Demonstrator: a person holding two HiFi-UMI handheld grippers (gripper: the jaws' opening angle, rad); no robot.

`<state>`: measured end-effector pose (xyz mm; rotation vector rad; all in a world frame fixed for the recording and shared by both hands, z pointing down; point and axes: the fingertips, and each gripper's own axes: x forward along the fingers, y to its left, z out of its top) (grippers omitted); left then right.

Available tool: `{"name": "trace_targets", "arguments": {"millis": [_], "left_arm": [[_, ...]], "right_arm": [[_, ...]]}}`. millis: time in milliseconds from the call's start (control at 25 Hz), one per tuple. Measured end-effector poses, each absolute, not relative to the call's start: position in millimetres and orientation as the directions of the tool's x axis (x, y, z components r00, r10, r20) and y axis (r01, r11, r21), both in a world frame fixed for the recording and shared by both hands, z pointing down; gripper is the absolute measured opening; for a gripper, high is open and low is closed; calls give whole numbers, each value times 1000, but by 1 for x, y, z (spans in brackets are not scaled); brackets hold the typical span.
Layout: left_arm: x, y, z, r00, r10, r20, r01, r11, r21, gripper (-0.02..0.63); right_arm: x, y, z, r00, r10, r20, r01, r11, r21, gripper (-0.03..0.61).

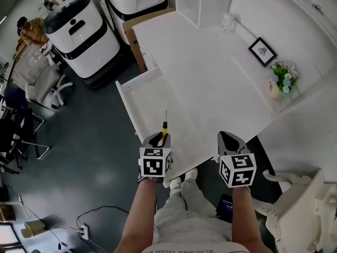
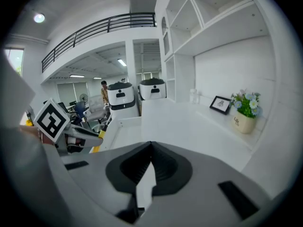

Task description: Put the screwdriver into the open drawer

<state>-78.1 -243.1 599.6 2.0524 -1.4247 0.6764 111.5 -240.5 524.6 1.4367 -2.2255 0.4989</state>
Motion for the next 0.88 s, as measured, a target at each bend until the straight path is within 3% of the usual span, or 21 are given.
{"name": "trace_targets", "arguments": {"millis": [200, 440, 880], "left_arm": [[-63, -235, 630, 338, -574, 746, -936, -287, 203, 80], [-56, -227, 672, 336, -434, 836, -942, -180, 285, 80], [-52, -221, 722, 398, -288, 871, -911, -15, 412, 80]], "right_arm": [[123, -242, 537, -352, -747, 564, -921, 382, -69, 3], [119, -245, 546, -367, -727, 581, -910, 410, -63, 3], [106, -263, 555, -365, -708, 605, -905, 422, -52, 3]]}}
